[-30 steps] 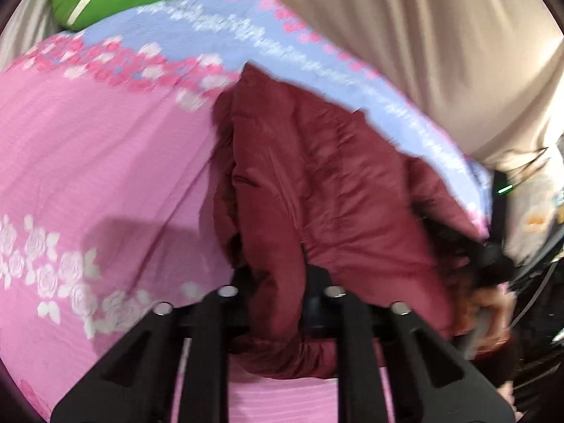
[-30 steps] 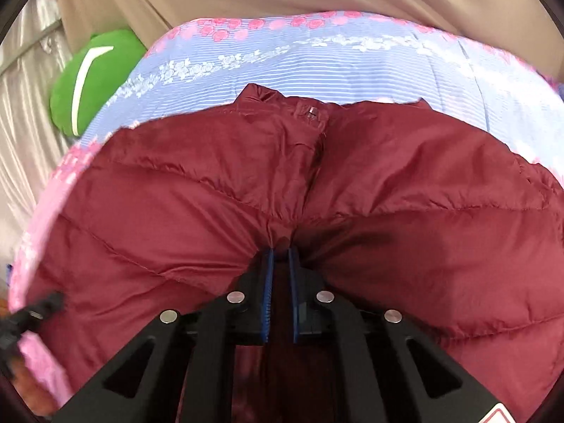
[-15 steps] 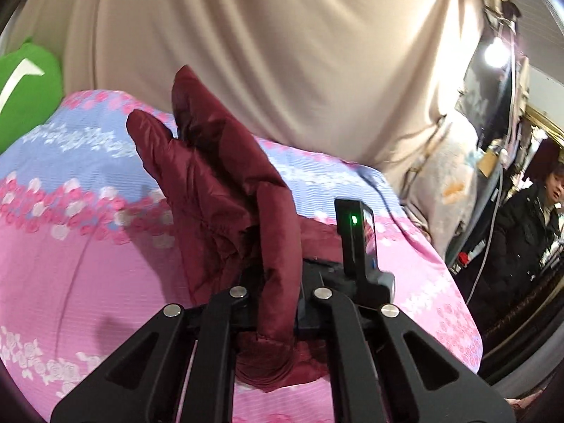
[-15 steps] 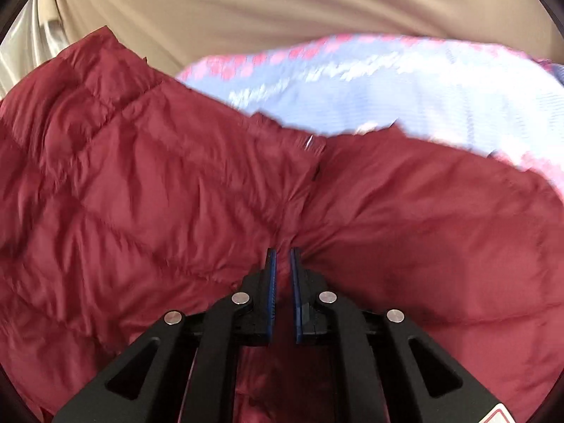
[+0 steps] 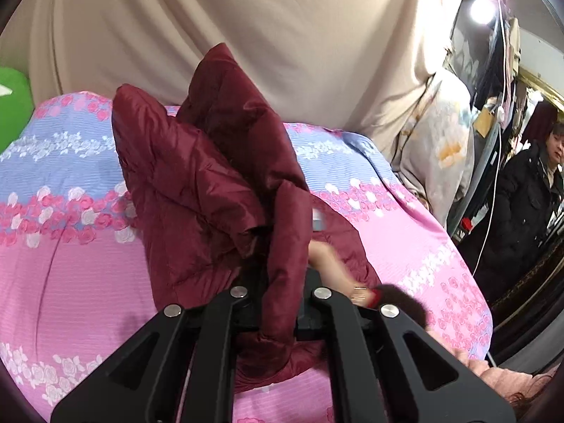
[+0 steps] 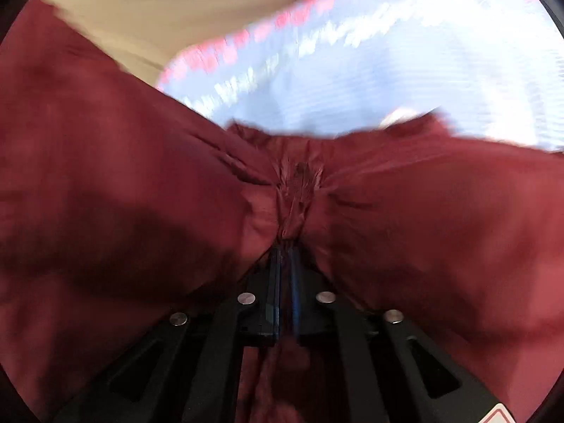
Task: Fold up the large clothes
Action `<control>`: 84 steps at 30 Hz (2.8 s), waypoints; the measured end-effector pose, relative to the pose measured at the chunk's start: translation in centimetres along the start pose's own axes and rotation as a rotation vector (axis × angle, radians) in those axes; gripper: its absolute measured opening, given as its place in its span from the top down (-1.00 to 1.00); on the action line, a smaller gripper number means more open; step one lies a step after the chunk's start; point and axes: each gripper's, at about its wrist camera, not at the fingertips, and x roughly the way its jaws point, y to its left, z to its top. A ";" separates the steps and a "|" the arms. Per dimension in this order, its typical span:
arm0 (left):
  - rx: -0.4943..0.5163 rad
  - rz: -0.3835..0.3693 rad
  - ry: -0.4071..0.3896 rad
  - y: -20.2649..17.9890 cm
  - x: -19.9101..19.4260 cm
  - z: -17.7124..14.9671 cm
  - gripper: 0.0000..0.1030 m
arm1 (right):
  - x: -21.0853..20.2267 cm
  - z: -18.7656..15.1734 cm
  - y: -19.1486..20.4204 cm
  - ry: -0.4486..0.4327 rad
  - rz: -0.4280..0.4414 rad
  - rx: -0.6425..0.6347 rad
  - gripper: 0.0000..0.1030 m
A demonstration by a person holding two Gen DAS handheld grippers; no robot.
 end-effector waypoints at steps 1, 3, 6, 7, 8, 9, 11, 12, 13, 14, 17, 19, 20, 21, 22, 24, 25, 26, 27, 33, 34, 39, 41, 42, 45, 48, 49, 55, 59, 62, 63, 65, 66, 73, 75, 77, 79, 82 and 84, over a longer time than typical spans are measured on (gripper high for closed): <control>0.007 -0.003 0.001 -0.2 0.1 0.1 0.89 | -2.9 -0.4 -0.6 -0.042 -0.012 -0.016 0.85; 0.020 -0.010 0.001 -0.8 0.3 0.1 0.90 | -7.7 -1.5 -2.2 -0.104 -0.080 -0.048 0.85; 0.045 -0.026 0.014 -2.0 1.1 0.2 0.90 | -15.0 -4.9 -6.3 -0.179 -0.190 -0.039 0.81; 0.058 -0.038 0.020 -2.7 1.5 0.2 0.90 | -16.9 -6.6 -8.0 -0.193 -0.234 -0.022 0.81; 0.070 -0.047 0.027 -3.4 1.9 0.2 0.90 | -18.1 -8.3 -9.3 -0.198 -0.272 -0.002 0.80; 0.088 -0.060 0.040 -4.4 2.6 0.1 0.90 | -18.6 -9.3 -10.3 -0.191 -0.284 0.016 0.80; 0.113 -0.081 0.067 -6.1 4.1 0.0 0.90 | -18.9 -12.2 -12.8 -0.165 -0.273 0.076 0.80; 0.124 -0.090 0.082 -6.7 4.8 -0.2 0.90 | -18.6 -12.8 -13.4 -0.156 -0.260 0.090 0.81; 0.136 -0.097 0.113 -7.8 6.1 -0.5 0.90 | -18.0 -13.5 -13.9 -0.149 -0.250 0.108 0.81; 0.147 -0.102 0.139 -8.6 7.2 -0.8 0.90 | -17.6 -13.9 -14.1 -0.145 -0.240 0.115 0.81; 0.182 -0.096 0.229 -10.9 11.3 -2.3 0.90 | -17.3 -14.4 -13.5 -0.147 -0.263 0.085 0.81; 0.195 -0.076 0.276 -11.8 13.5 -3.4 0.91 | -17.8 -14.4 -13.4 -0.162 -0.255 0.095 0.81; 0.200 -0.068 0.299 -12.1 14.5 -3.9 0.91 | -18.3 -14.6 -13.7 -0.174 -0.239 0.112 0.81; 0.199 -0.058 0.318 -12.3 15.5 -4.5 0.91 | -19.4 -15.0 -14.2 -0.182 -0.227 0.122 0.81; 0.196 -0.047 0.337 -12.4 16.4 -5.0 0.91 | -20.0 -15.2 -14.3 -0.194 -0.220 0.132 0.81; 0.202 -0.016 0.370 -12.6 18.0 -6.2 0.91 | -20.6 -15.3 -14.3 -0.224 -0.221 0.136 0.75; 0.208 -0.002 0.377 -12.7 18.4 -6.6 0.91 | -21.2 -15.6 -14.3 -0.240 -0.215 0.141 0.75; 0.220 0.019 0.381 -12.9 18.8 -6.9 0.90 | -21.6 -15.8 -14.5 -0.251 -0.208 0.149 0.74; 0.229 0.035 0.378 -13.1 19.0 -7.1 0.89 | -21.9 -15.9 -14.7 -0.261 -0.200 0.156 0.74; 0.295 0.119 0.327 -15.2 17.6 -7.6 0.70 | -24.1 -16.8 -14.1 -0.383 -0.225 0.128 0.74; 0.303 0.129 0.317 -15.5 17.2 -7.6 0.67 | -24.2 -16.8 -14.0 -0.395 -0.225 0.114 0.74; 0.295 0.138 0.274 -16.0 14.6 -7.1 0.20 | -26.0 -17.6 -12.0 -0.478 -0.189 0.046 0.56; 0.292 0.134 0.234 -15.8 12.4 -7.0 0.04 | -27.0 -17.9 -11.5 -0.513 -0.160 0.040 0.50; 0.293 0.134 0.217 -15.7 11.5 -7.0 -0.19 | -27.4 -18.0 -11.5 -0.519 -0.152 0.040 0.42; 0.292 0.171 0.109 -14.2 6.5 -7.0 -0.59 | -28.1 -18.5 -10.5 -0.520 -0.121 0.038 0.12; 0.249 0.251 0.082 -11.4 3.8 -7.2 -0.66 | -27.8 -18.8 -9.2 -0.487 -0.059 0.026 -0.14; 0.217 0.278 0.096 -9.9 3.3 -7.5 -0.66 | -27.5 -18.8 -8.9 -0.474 -0.049 0.020 -0.19; 0.060 0.383 0.181 -4.1 4.9 -9.2 -0.66 | -23.6 -18.0 -5.4 -0.341 -0.009 -0.047 -0.43; 0.034 0.376 0.209 -3.0 6.4 -10.1 -0.66 | -19.7 -16.1 -5.1 -0.268 -0.123 -0.062 -0.43; 0.027 0.371 0.213 -3.3 7.2 -10.2 -0.66 | -17.7 -14.8 -6.4 -0.215 -0.169 -0.034 0.63; 0.026 0.374 0.216 -3.4 7.4 -10.2 -0.66 | -17.4 -14.7 -6.9 -0.201 -0.156 -0.023 0.86; 0.023 0.371 0.223 -3.6 8.0 -10.0 -0.67 | -18.9 -15.0 -7.8 -0.242 -0.090 0.033 0.94; 0.021 0.363 0.228 -3.6 8.3 -9.9 -0.67 | -20.1 -15.3 -8.1 -0.283 -0.069 0.042 0.95; 0.028 0.304 0.266 -4.5 10.7 -10.2 -0.67 | -18.2 -16.4 -13.0 -0.228 -0.179 0.133 0.99; 0.015 0.301 0.277 -4.4 11.2 -10.3 -0.68 | -17.7 -16.3 -13.4 -0.214 -0.184 0.146 0.99; -0.004 0.296 0.282 -4.1 11.2 -10.4 -0.68 | -17.9 -16.2 -13.2 -0.209 -0.188 0.144 0.98; -0.004 0.288 0.281 -4.0 10.6 -10.5 -0.68 | -18.8 -16.5 -12.9 -0.229 -0.184 0.154 0.88; 0.028 0.282 0.282 -4.0 8.9 -11.0 -0.70 | -21.5 -18.2 -11.8 -0.285 -0.160 0.142 0.68; 0.041 0.268 0.283 -3.8 7.6 -11.5 -0.78 | -22.9 -20.0 -11.2 -0.306 -0.130 0.129 0.18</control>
